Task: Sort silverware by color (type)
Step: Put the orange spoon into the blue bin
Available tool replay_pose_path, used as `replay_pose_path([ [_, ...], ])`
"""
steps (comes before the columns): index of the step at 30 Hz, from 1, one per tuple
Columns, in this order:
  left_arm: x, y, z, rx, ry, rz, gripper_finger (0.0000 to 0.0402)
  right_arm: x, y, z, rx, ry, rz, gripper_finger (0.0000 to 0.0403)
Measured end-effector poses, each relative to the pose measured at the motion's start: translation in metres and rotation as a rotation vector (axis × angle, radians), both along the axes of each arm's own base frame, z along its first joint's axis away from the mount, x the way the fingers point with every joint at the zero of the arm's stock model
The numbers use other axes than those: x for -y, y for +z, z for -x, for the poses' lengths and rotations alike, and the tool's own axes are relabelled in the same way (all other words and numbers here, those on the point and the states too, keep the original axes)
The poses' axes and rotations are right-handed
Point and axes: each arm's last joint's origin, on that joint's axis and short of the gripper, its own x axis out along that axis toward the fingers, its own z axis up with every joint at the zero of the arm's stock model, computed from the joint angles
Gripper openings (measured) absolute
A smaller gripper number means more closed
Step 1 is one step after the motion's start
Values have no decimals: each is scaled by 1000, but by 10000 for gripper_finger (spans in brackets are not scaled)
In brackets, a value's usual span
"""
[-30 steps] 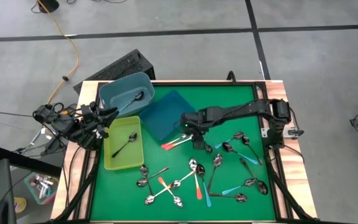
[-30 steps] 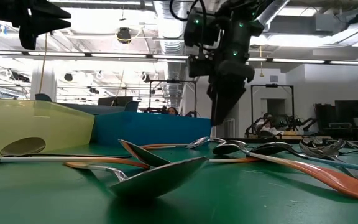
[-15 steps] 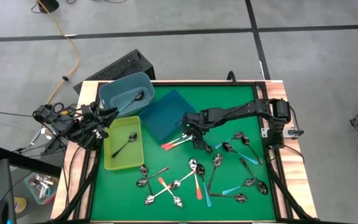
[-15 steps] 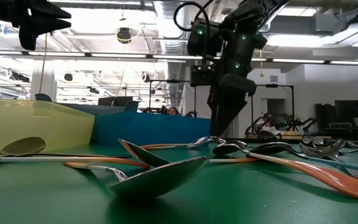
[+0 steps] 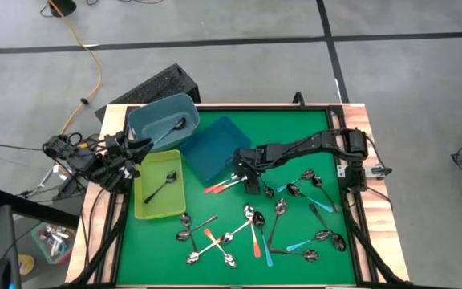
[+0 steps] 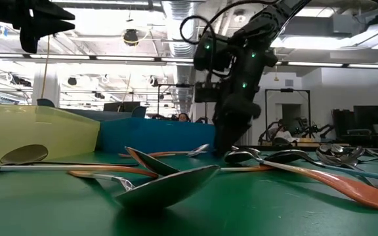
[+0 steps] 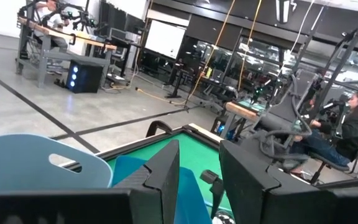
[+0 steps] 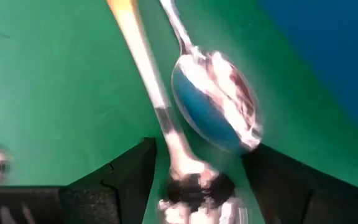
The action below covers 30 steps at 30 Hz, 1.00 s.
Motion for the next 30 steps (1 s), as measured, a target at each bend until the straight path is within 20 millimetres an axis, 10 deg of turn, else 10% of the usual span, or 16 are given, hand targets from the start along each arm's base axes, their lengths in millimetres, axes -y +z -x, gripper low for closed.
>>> replay_pose_path([
  [10,0,0,0,-3,6,0,101,4,-6,0,-38,-103,48,242],
  [30,0,0,0,-3,7,0,101,1,-7,0,-40,-129,49,23],
])
